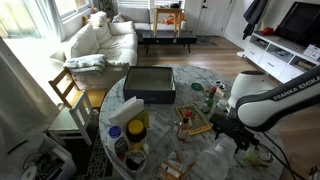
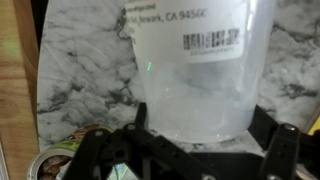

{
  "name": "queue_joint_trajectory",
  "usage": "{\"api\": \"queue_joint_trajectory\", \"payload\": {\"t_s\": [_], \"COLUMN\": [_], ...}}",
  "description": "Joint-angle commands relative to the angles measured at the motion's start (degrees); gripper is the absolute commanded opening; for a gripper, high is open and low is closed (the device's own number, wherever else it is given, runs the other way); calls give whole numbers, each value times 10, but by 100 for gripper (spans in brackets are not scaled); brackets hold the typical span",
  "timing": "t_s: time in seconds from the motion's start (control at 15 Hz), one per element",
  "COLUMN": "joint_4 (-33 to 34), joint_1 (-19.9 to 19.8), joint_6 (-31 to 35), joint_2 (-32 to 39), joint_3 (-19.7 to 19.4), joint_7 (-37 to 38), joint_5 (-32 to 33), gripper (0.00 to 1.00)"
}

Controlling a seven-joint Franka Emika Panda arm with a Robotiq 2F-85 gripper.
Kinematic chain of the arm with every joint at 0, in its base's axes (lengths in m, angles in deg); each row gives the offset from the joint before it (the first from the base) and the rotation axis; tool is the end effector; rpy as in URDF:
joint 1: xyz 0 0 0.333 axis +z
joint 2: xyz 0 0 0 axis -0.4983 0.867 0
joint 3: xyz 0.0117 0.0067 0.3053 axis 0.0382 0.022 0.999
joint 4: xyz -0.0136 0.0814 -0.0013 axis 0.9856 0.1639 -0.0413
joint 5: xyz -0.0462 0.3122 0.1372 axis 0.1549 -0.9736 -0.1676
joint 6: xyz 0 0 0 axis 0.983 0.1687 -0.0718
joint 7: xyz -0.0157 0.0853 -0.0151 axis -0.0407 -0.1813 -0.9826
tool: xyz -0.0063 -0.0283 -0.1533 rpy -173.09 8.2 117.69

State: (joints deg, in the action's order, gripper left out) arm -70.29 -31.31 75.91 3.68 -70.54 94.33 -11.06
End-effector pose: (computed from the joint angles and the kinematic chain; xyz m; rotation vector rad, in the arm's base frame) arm 0.3873 -0.0135 0.1879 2.1812 -2.2164 -0.3070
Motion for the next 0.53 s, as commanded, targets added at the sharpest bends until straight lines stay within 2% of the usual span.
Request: {"api": "queue_joint_trajectory", "payload": {"t_s": [0.0, 0.2, 0.47], "joint_4": [-7, -10, -1], "joint_1": [10, 22, 29], "joint_6": [-46, -107, -197], "joint_2": [-38, -91, -135], "joint_3": [-8, -4, 41], "joint_7": [19, 101, 227], "joint_5": [24, 123, 251], "gripper": [70, 70, 70]}}
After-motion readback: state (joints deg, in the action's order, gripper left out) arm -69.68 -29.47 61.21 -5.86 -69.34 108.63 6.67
